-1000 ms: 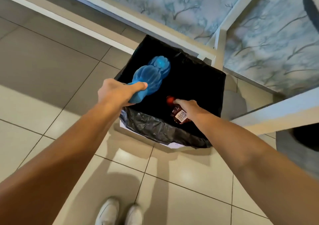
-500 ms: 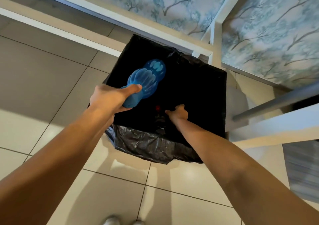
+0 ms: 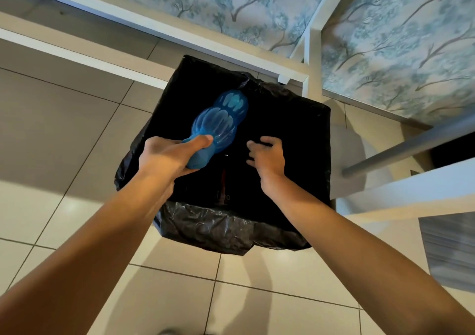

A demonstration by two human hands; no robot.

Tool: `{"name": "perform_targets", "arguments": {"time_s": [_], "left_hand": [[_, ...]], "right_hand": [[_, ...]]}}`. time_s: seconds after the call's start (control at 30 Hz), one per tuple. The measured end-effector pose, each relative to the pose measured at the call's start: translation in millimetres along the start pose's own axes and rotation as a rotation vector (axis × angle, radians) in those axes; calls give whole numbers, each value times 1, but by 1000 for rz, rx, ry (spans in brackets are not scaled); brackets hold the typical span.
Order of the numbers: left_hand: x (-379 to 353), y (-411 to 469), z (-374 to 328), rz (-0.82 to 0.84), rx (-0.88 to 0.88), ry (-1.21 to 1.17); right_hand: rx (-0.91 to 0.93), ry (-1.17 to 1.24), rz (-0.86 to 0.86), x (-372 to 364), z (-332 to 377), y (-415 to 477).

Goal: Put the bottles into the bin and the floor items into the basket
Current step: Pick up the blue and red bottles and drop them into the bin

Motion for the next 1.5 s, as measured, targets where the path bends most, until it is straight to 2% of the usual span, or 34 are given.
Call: {"name": "perform_targets", "arguments": {"time_s": [0.13,0.23,0.37,0.47,0.57,0.67,0.83,0.93,1.03,1.13,1.2,1.37,1.43,1.5], "left_hand": [[2,-3,-15,111,-45,24],[18,-7,-37,261,-156,104],[60,-10,-65,384,-360,332],[81,-7,-79,412,-428,363],[86,-8,-85,409,-465,355],[86,-7,-83,321,-471,348],[98,2,-54,162,-360,393],[104,13,-25,135,-221,256],[96,19,-7,165,-138,180],[85,27,-3,130,-146,177],[80,33,-2,85,-166,185],[80,41,6,24,-206,387],[84,42,7,12,-205,415],[85,45,11,11,-187,431]], "right_hand": [[-189,466,253,-13,22,-8],[-265,631,330,-4,43,-10],[-270,588,582,2,69,-30],[-195,487,697,5,83,-49],[-109,487,639,13,90,-60],[-40,485,539,22,89,-72],[7,457,350,51,68,-81],[18,379,189,63,50,-76],[121,154,61,52,38,-59],[491,-337,-37,22,48,-39],[689,-635,17,-16,44,-28],[1021,-1469,200,-103,-7,-17],[1082,-1670,232,-121,-27,-11],[1102,-1770,325,-134,-46,-4]]}}
Point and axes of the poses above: each hand's wrist, its own y-axis towards the middle knuckle, its own x-axis out of the back of the hand, z = x × y, the point moved 10 cm from there along y, towards the middle knuckle, and after that the axes turned 4 degrees about -x, right-handed, at the moved point
